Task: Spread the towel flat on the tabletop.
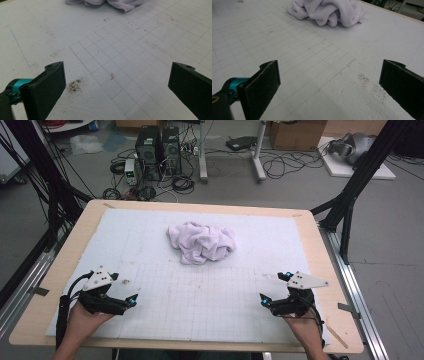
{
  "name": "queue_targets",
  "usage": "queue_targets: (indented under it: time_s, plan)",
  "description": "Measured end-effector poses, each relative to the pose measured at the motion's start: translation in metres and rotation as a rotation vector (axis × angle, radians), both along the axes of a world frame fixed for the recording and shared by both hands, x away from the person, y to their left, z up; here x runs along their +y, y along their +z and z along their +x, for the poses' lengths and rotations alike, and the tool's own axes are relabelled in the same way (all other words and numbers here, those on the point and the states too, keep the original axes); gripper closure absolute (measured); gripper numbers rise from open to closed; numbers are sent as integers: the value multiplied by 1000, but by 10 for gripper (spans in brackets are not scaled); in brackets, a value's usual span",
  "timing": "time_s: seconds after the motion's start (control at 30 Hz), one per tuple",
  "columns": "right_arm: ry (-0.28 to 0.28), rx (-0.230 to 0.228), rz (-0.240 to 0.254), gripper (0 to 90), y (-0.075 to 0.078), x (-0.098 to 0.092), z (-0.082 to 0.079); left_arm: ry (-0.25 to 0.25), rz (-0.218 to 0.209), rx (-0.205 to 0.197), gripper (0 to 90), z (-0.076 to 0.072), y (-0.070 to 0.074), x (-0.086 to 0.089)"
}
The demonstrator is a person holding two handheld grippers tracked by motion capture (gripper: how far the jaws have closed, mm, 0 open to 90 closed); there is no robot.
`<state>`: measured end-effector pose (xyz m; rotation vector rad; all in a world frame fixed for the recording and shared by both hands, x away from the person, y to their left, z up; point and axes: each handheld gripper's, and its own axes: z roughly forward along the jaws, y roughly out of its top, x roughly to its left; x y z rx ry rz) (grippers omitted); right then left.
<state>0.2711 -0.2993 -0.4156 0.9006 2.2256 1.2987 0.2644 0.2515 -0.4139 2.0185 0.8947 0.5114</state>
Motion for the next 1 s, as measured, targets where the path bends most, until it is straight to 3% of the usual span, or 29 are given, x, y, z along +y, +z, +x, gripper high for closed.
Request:
queue_targets:
  time_s: [1.0]
  plan:
    - [22,23,2,23,-1,7,5,1,-14,1,18,-1,0,1]
